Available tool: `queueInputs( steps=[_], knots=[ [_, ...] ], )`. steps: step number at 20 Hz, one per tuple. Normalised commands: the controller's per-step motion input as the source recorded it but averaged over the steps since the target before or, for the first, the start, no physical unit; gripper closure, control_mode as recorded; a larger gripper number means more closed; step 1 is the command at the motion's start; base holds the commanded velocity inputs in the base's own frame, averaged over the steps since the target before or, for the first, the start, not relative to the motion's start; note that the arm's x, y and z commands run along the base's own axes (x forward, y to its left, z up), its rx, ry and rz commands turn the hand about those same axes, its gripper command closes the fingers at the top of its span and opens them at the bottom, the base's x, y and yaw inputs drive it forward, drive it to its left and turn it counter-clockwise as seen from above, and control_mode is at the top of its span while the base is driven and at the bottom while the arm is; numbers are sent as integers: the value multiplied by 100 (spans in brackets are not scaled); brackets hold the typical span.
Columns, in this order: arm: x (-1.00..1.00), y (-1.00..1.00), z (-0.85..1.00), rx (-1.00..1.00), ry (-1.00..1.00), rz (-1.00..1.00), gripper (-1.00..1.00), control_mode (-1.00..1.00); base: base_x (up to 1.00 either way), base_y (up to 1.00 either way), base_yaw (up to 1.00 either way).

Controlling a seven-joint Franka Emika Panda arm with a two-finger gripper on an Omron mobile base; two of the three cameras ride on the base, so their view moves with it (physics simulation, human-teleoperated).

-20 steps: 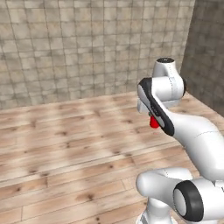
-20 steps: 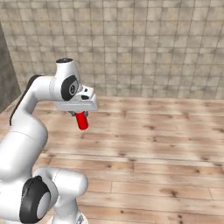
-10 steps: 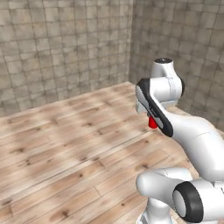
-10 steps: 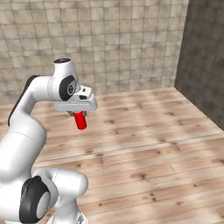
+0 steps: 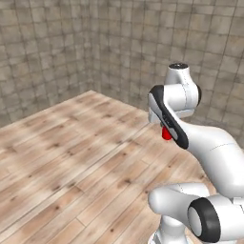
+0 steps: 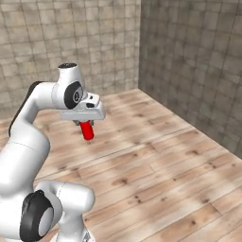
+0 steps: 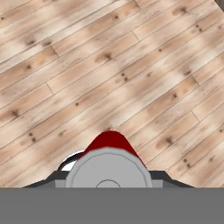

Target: Four empty soda cans are scattered around the kitchen. Gather all the cans and cluster them next to the stove for recycling.

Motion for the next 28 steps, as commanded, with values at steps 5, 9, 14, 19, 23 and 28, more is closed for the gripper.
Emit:
queueInputs(
  steps=[5, 9, 14, 19, 23, 28],
  knots=[
    [0, 0, 0, 0, 0, 0, 100, 100, 0, 0, -44],
    [0, 0, 0, 0, 0, 0, 100, 100, 3, 0, -36],
    [0, 0, 0, 0, 0, 0, 100, 100, 26, 0, -29],
    [0, 0, 0, 0, 0, 0, 100, 100, 45, 0, -23],
    [0, 0, 0, 0, 0, 0, 100, 100, 72, 0, -12],
    [0, 0, 0, 0, 0, 0, 100, 100, 79, -1, -14]
  ],
)
